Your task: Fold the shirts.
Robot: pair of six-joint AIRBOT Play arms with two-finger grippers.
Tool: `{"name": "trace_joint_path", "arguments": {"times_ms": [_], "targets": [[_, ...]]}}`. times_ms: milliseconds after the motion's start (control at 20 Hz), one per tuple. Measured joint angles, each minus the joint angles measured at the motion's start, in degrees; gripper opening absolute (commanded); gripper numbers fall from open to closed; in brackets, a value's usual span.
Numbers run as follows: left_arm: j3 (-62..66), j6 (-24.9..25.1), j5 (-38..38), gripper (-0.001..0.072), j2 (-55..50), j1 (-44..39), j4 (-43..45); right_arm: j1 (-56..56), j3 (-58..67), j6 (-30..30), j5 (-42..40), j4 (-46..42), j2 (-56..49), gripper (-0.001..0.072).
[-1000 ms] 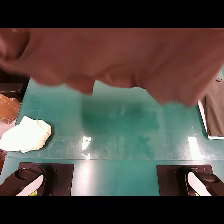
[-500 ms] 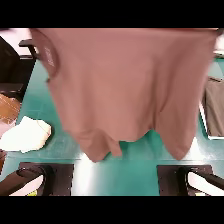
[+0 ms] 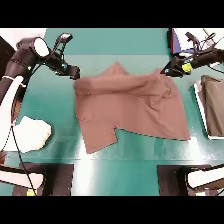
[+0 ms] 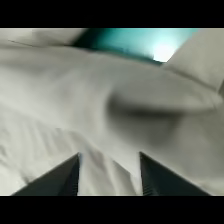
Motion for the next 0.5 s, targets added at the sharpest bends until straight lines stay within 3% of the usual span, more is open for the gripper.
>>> {"name": "trace_joint_path", "arguments": {"times_ms": [250, 500], "targets": [[-0.59, -0.72, -5.35, 0.0592, 1.31, 6.01, -3.82, -0.44, 3.72, -1.62, 3.67, 0.61, -0.66, 0.0429], [-17.09, -0.02, -6.32, 0.0592, 12.63, 10.64, -7.1, -0.92, -8.22, -4.15, 5.73, 0.74, 10.01, 0.0428]]}}
